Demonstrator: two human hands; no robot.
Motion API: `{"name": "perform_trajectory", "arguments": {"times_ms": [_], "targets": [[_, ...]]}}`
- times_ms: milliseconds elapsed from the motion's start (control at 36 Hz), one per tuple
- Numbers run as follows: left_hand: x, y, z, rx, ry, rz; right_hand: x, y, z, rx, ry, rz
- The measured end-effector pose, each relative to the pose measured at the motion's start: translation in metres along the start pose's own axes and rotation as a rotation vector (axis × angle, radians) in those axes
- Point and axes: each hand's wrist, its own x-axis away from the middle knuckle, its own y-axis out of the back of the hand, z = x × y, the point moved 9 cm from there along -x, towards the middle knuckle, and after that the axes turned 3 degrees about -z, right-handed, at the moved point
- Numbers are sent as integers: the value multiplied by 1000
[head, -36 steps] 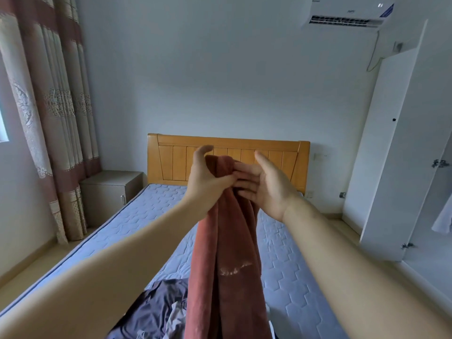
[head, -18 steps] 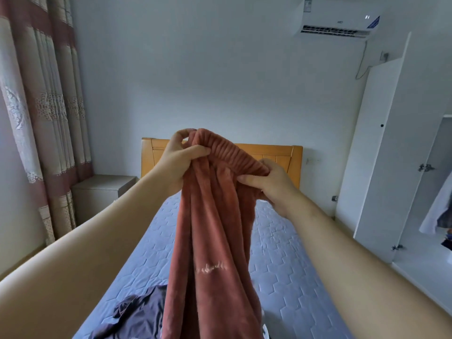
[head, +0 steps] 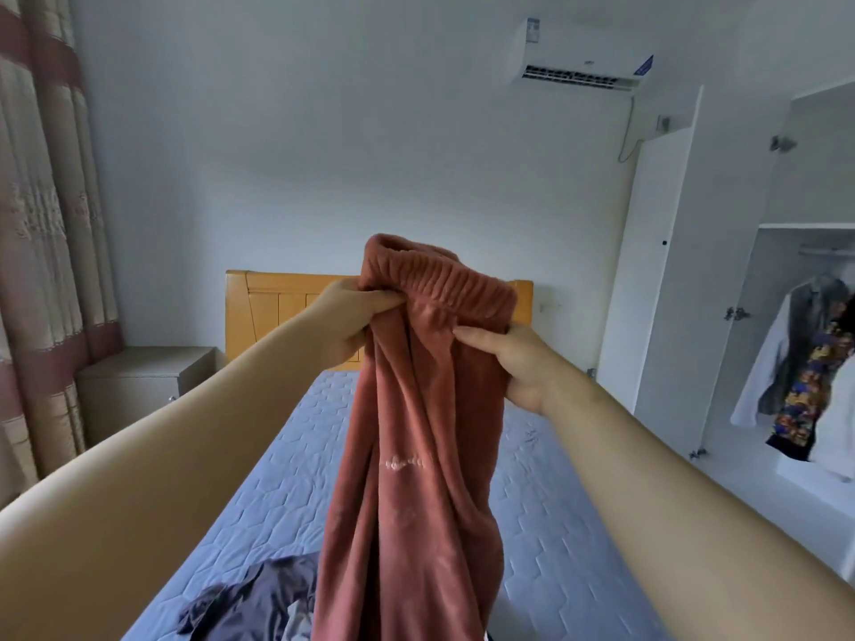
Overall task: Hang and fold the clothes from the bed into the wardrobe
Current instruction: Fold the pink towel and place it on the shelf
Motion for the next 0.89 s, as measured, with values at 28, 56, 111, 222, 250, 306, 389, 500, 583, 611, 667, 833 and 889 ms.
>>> {"name": "perform_trajectory", "arguments": {"times_ms": [28, 56, 111, 222, 250, 306, 389, 500, 583, 611, 667, 833, 889], "targets": [[-2, -4, -4, 15, -8, 20, 0, 7, 6, 7, 14, -49], [-4, -7, -10, 25, -27, 36, 1, 15, 15, 6, 40, -112], [-9, -11, -25, 6, -77, 65, 4, 32, 37, -11, 93, -236], [-19, -19, -60, -83, -123, 116, 10, 50, 87, 32, 198, -348], [-21, -22, -70, -96, -124, 132, 10, 50, 101, 18, 229, -341], [-27, -27, -92, -109, -121, 165, 12, 49, 128, -44, 286, -326], [-32, -36, -121, -94, -104, 204, 16, 48, 169, -108, 381, -311], [-36, -45, -159, -66, -184, 173, 34, 51, 216, -30, 609, -380], [-33, -57, -179, -3, -261, 191, 51, 59, 238, 238, 723, -515], [-33, -62, -181, -7, -266, 203, 54, 61, 241, 364, 710, -559], [-30, -69, -180, -52, -265, 224, 55, 67, 239, 550, 617, -618], [-14, -99, -172, 164, -255, 485, 81, 87, 249, 288, 582, -616], [-12, -108, -164, 155, -216, 547, 83, 89, 246, 245, 490, -545]]}}
